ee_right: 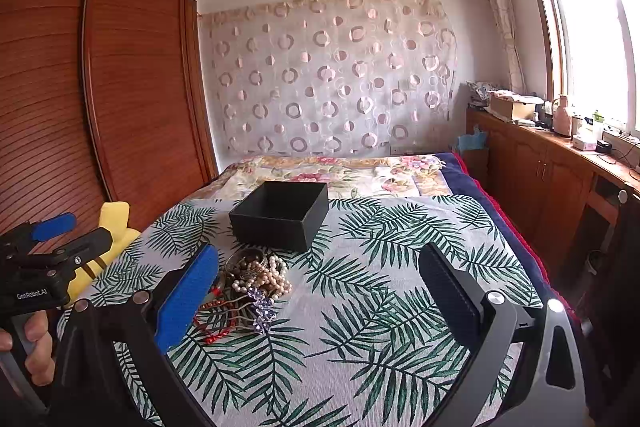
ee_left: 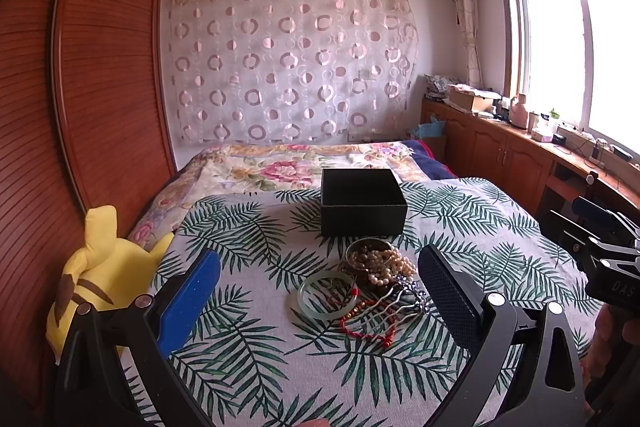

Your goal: Organize jewelry

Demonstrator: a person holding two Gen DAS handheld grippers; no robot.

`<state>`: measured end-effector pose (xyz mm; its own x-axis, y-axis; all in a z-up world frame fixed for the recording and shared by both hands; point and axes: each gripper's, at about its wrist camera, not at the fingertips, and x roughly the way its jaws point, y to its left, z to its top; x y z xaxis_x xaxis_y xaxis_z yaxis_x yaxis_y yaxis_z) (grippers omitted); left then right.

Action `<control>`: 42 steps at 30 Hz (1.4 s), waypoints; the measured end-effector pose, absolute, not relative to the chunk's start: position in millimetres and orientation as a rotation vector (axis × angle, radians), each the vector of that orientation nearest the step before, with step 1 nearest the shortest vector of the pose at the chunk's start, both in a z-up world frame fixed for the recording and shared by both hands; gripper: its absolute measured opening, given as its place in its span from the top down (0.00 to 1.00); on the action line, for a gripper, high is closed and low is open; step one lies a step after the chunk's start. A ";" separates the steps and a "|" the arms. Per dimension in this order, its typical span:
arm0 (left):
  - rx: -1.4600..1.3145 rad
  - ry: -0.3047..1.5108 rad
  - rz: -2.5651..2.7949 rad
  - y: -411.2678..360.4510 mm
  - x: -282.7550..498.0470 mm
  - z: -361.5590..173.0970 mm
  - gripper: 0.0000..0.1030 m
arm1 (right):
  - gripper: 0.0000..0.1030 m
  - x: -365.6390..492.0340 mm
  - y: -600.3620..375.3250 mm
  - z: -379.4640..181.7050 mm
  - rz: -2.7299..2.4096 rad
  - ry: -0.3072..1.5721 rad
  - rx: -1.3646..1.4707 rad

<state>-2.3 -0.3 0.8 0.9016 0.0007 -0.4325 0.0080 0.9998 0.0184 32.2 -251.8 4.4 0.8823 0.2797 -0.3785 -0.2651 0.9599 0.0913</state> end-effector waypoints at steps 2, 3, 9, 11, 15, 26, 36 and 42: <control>0.022 0.446 -0.002 -0.1 -0.9 0.2 0.07 | 0.02 32.2 -251.7 4.3 0.283 0.400 0.037; 0.022 0.446 -0.002 -0.2 -1.2 0.3 0.07 | 0.02 32.4 -251.6 4.3 0.283 0.400 0.037; 0.023 0.446 -0.003 -1.2 -1.5 0.6 0.07 | 0.02 32.8 -251.3 4.2 0.283 0.401 0.036; 0.024 0.445 -0.003 -2.0 -2.2 1.1 0.07 | 0.02 32.8 -251.1 4.2 0.283 0.401 0.035; 0.021 0.445 -0.003 -0.9 2.8 -1.0 0.07 | 0.02 32.9 -251.0 4.4 0.283 0.401 0.036; 0.021 0.443 -0.002 -0.6 0.4 -0.1 0.07 | 0.02 32.2 -250.7 5.5 0.283 0.402 0.034; 0.021 0.443 -0.002 -0.7 0.2 0.0 0.07 | 0.02 31.9 -250.7 5.2 0.283 0.402 0.034; 0.020 0.442 -0.003 -0.6 0.2 0.0 0.07 | 0.02 31.3 -250.3 5.2 0.283 0.403 0.033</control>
